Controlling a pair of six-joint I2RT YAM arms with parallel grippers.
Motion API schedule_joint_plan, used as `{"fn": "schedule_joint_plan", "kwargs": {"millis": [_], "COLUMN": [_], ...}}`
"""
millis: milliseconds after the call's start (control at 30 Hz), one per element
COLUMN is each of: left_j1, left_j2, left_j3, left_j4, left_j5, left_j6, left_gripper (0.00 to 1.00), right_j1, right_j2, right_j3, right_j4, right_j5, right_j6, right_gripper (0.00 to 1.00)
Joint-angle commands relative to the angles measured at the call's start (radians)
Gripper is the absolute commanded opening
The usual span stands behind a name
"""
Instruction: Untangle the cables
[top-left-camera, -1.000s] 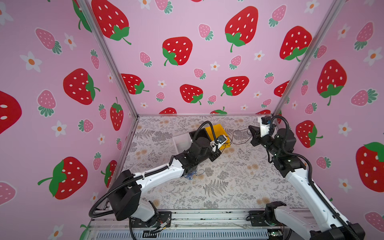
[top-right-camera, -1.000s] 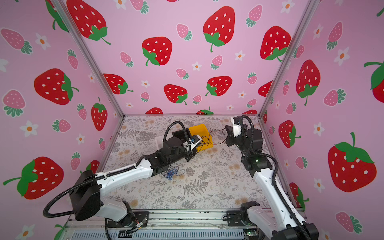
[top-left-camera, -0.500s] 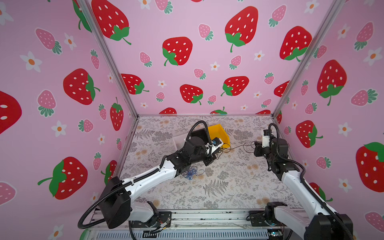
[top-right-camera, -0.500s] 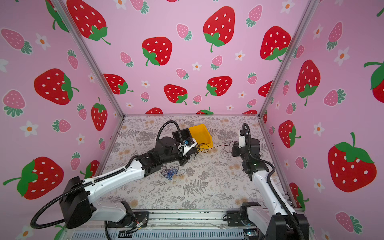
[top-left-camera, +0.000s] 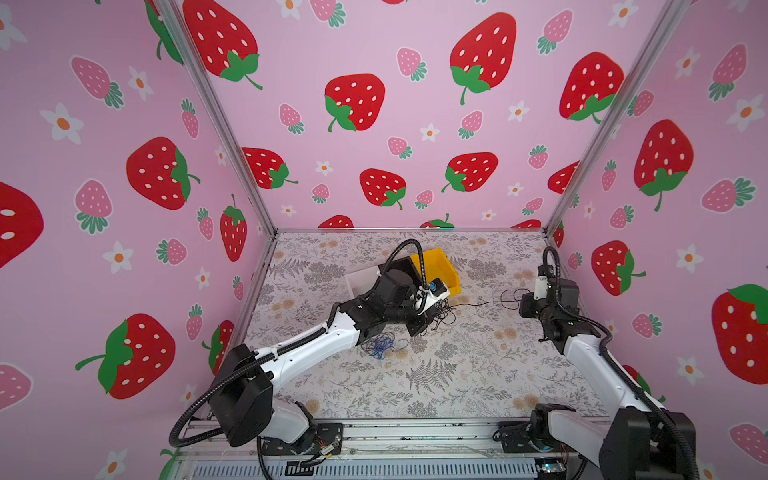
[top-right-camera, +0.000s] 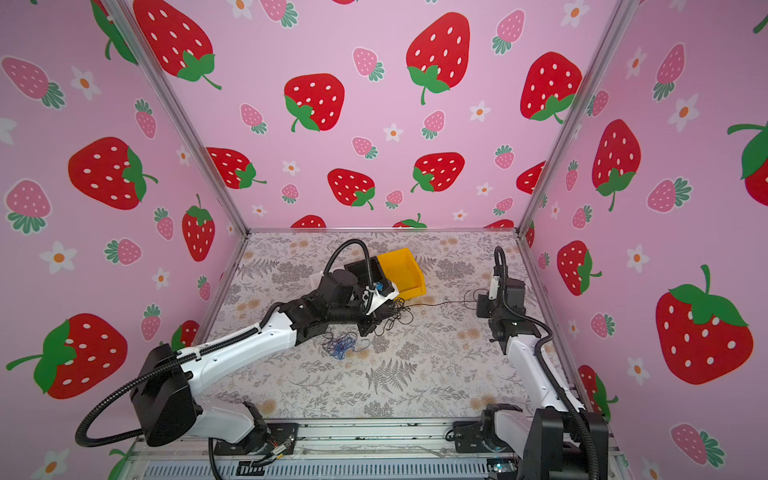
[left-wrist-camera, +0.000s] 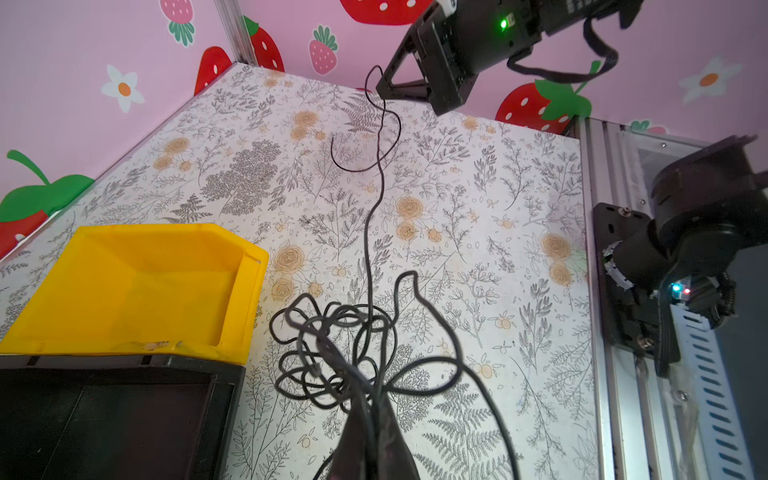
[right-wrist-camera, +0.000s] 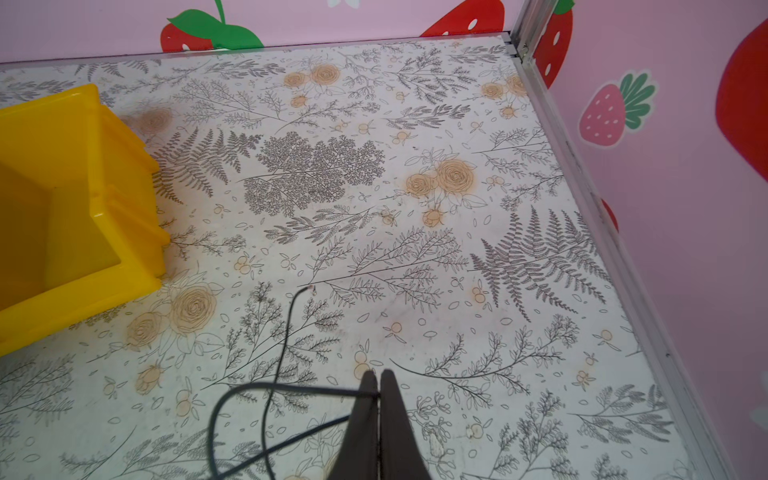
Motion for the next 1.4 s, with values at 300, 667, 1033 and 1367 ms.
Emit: {"fn": "schedule_joint_plan", "kwargs": {"millis": [300,667,1033,1367], "left_j1": [0.045,0.093,0.097,0.071], "left_j2": [-0.054,-0.146,-0.057,0.087], "left_j3": [-0.044,-0.119,-0.044,0.102], "left_j4": [-0.075,-0.132,-0.086,-0.017], "left_j5": [0.043,0.027,0.157,0.216], "left_j6": [0.01,0.04,-0.046,-0.163], "left_gripper": [0.12,0.12,0.12,0.13], "right_j1": [-0.105,-0.135,-0.051,0.008], "right_j2": [0.016,0.049,0.084,-0.099], "right_j3": [0.049,0.09,0.067,0.12], "right_j4": [0.008,0.01,0.074,-0.065], "right_j5": [0.076,0.091,-0.382,-0.41], "right_j6": [-0.018,-0.026,-0.003,-0.03], "right_gripper": [0.0,0.0,0.35,0.58]}}
